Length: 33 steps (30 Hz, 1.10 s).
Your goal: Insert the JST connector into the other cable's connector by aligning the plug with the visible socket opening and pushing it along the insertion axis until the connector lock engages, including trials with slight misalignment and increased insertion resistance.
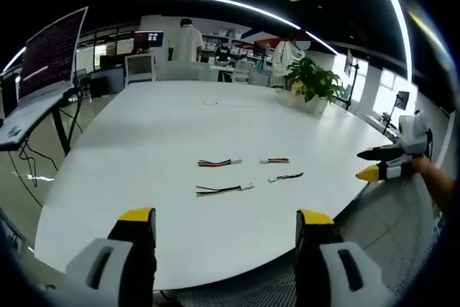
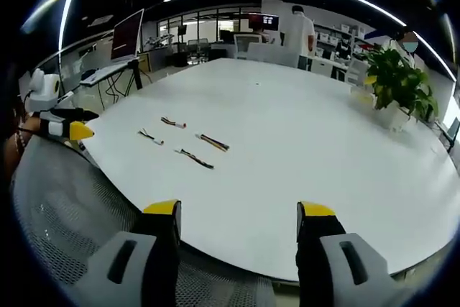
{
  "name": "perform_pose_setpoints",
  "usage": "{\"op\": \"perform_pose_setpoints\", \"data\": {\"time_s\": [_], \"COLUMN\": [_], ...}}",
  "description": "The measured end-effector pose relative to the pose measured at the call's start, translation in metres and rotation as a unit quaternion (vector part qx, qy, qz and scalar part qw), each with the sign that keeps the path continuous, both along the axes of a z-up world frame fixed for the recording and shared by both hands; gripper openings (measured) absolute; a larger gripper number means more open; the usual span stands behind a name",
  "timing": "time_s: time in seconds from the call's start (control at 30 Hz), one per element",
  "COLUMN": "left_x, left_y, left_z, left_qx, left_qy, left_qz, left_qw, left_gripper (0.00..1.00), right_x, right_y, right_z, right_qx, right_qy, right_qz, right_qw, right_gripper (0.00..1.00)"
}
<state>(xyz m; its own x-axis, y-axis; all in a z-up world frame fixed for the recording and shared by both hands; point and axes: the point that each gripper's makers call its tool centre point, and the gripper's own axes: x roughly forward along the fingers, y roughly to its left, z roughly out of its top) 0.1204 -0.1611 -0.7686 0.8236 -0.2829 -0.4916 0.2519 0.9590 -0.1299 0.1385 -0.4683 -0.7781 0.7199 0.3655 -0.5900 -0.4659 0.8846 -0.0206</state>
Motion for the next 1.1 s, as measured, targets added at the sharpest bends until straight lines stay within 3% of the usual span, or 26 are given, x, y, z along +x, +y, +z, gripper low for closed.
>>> {"op": "perform_pose_setpoints", "data": {"time_s": [0.37,0.47,0.77,0.93,1.03,1.1], "left_x": [0.001,0.003,0.003,0.004,0.003,0.003], "left_y": [0.000,-0.002,0.000,0.004,0.003,0.001], "left_z": [0.002,0.004,0.000,0.004,0.002,0.004], "left_qx": [-0.002,-0.010,-0.019,-0.022,-0.020,-0.022], "left_qy": [-0.006,-0.011,0.004,-0.003,0.002,-0.003], "left_qz": [0.002,-0.001,0.007,0.027,0.024,0.020], "left_qw": [1.0000,0.9999,0.9998,0.9994,0.9995,0.9996], "left_gripper": [0.77,0.75,0.75,0.74,0.73,0.71], "right_x": [-0.002,-0.001,0.002,0.004,0.010,0.010], "right_y": [0.002,0.005,0.008,0.006,0.007,0.007], "right_z": [-0.002,0.001,0.005,0.007,0.028,0.030], "right_qx": [0.001,0.011,0.039,0.044,0.090,0.095], "right_qy": [0.005,0.000,-0.005,-0.010,-0.061,-0.066], "right_qz": [0.010,0.014,0.014,0.003,-0.004,-0.001], "right_qw": [0.9999,0.9998,0.9991,0.9990,0.9940,0.9933], "right_gripper": [0.64,0.59,0.60,0.54,0.42,0.35]}}
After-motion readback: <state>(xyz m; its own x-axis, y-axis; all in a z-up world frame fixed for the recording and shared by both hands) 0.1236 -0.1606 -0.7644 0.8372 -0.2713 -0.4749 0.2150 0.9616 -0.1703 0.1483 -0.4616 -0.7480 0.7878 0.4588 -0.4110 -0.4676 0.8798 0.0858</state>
